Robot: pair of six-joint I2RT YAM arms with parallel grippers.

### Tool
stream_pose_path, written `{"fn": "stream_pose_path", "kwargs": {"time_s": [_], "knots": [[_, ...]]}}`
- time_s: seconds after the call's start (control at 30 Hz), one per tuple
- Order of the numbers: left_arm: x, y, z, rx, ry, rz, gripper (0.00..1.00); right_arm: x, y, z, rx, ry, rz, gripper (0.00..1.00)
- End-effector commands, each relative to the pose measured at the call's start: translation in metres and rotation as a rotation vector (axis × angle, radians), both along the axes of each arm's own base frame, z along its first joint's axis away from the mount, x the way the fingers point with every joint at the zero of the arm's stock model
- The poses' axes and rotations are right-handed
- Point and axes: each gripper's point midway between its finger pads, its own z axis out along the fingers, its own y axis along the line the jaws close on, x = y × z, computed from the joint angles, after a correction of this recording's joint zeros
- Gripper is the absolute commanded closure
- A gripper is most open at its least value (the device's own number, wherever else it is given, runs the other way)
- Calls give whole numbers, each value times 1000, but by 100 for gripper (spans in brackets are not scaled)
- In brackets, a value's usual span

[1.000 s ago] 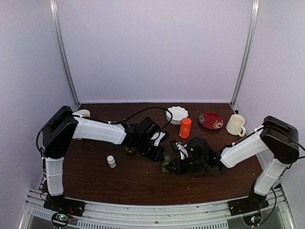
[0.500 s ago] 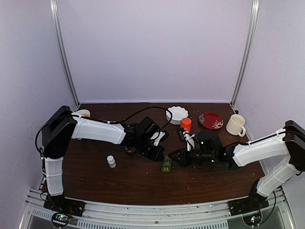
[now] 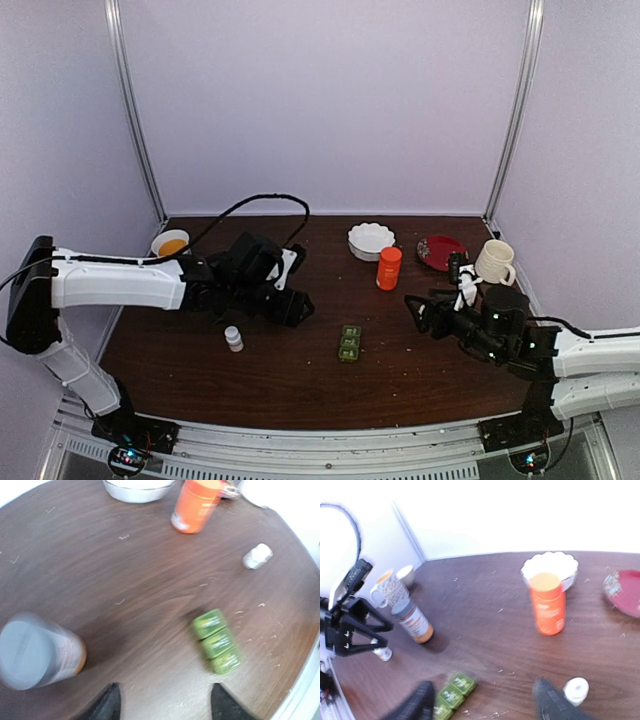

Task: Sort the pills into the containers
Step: Adjust the lid of the pill container, then reset both arms

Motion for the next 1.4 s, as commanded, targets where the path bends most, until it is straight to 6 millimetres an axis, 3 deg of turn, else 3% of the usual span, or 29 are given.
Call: {"fn": "stream_pose_path", "kwargs": {"time_s": [0.0,0.07,0.2,0.3,0.43,0.6,0.73,0.93,1.03,1.17,1.37], "knots": [[19,49,19,4,-150,184,26,8,-50,6,-78,-101,-214,13],[20,71,24,11,-173,236,18,7,-64,7,-93,-121,-259,2],[17,116,11,109,-152,356,3,4,-79,9,-117,-138,-300,0],[7,144,-2,181,-121,414,2,2,-86,9,-126,-146,-316,0],[-7,165,-24,207,-33,454,2,0,-90,9,-131,-152,-324,0],[-9,191,-41,279,33,524,2,2,-100,9,-178,-164,-373,1],[2,203,-25,208,-50,564,3,9,-117,15,-273,-213,-466,1],[28,246,18,149,-169,646,3,27,-143,35,-245,-218,-557,1],[43,266,26,153,-202,675,3,34,-156,43,-322,-262,-596,0],[62,293,41,91,-310,737,2,46,-161,43,-470,-365,-570,0],[73,313,77,99,-600,758,2,69,-196,35,-428,-345,-661,0]]}}
